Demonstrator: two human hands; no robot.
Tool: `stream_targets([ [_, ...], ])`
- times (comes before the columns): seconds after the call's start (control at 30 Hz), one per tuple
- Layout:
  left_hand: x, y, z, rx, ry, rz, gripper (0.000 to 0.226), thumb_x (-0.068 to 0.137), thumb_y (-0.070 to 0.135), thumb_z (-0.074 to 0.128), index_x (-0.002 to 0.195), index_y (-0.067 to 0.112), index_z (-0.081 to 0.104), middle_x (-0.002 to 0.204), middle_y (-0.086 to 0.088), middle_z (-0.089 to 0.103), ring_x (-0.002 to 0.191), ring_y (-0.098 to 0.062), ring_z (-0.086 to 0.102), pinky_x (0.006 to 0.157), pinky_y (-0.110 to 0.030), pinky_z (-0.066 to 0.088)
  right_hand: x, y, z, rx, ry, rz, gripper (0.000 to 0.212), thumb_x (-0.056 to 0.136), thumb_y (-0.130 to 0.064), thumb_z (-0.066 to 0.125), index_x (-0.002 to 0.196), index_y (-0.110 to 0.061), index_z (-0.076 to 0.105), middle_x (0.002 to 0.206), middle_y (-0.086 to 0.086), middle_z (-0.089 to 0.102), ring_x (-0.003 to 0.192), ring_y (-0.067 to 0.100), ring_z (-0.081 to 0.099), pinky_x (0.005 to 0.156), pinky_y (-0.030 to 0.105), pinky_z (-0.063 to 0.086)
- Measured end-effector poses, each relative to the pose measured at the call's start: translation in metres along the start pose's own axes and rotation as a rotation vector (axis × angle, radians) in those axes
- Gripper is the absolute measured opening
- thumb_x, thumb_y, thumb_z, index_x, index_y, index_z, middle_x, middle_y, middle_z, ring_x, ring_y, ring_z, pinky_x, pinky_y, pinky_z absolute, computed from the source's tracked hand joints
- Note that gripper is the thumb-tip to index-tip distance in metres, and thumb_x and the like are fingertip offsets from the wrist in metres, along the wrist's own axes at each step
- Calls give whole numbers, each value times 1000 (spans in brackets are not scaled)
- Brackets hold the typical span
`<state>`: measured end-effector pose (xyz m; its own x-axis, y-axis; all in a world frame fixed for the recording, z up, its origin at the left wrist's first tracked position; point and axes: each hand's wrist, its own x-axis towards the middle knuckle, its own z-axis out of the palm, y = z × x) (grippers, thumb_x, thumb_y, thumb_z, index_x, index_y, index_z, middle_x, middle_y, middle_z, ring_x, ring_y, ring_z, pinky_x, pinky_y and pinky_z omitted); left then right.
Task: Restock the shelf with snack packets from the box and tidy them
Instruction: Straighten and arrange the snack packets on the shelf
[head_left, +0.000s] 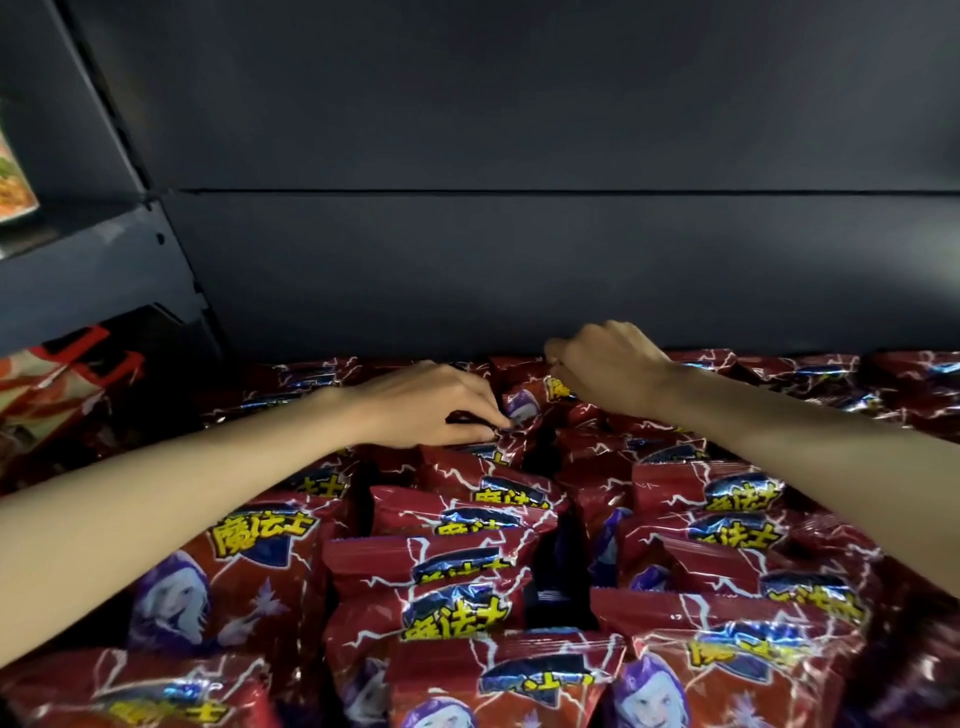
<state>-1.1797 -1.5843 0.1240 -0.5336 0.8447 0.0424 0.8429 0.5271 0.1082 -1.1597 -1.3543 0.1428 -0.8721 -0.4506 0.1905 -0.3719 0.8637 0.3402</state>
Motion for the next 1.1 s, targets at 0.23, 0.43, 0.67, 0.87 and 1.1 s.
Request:
stream_targets([
  [0.23, 6, 14, -7, -24, 44, -28, 37, 96, 42, 41, 111, 20, 68, 105, 7, 70, 91, -6, 66, 88, -30, 50, 10, -12, 6, 121, -25, -27, 21, 98, -24, 47, 113, -13, 58, 104, 8, 65, 96, 29, 63, 70, 32, 43],
  [0.43, 34, 18, -6, 99, 227, -124, 17, 90, 34, 61, 103, 23, 63, 93, 10, 65, 77, -5, 58, 71, -26, 50, -24, 35, -19, 335, 71, 51, 17, 92, -21, 61, 108, -19, 64, 104, -3, 67, 91, 16, 64, 83, 35, 51],
  [0.67, 74, 33, -2, 208, 221, -14, 33, 92, 38, 56, 122, 23, 56, 119, 6, 55, 110, -10, 50, 86, -29, 49, -75, 94, -11, 87, -112, 137, 21, 93, -35, 56, 111, -28, 65, 107, -8, 68, 97, 14, 64, 74, 25, 40],
  [0.87, 90, 49, -1, 218, 317, 142, 20, 93, 30, 57, 107, 17, 65, 106, 1, 62, 100, -15, 55, 81, -34, 52, -77, 103, -5, 101, -226, 109, 35, 90, -53, 53, 108, -25, 65, 104, -8, 69, 93, 13, 64, 75, 25, 42],
  [1.1, 113, 68, 5, 304, 128, 132, 42, 96, 39, 50, 132, 18, 53, 125, 1, 56, 115, -13, 44, 96, -28, 40, -88, 118, 2, 171, -411, 90, 40, 88, -40, 64, 123, -23, 57, 121, -4, 62, 107, 16, 59, 87, 32, 48],
])
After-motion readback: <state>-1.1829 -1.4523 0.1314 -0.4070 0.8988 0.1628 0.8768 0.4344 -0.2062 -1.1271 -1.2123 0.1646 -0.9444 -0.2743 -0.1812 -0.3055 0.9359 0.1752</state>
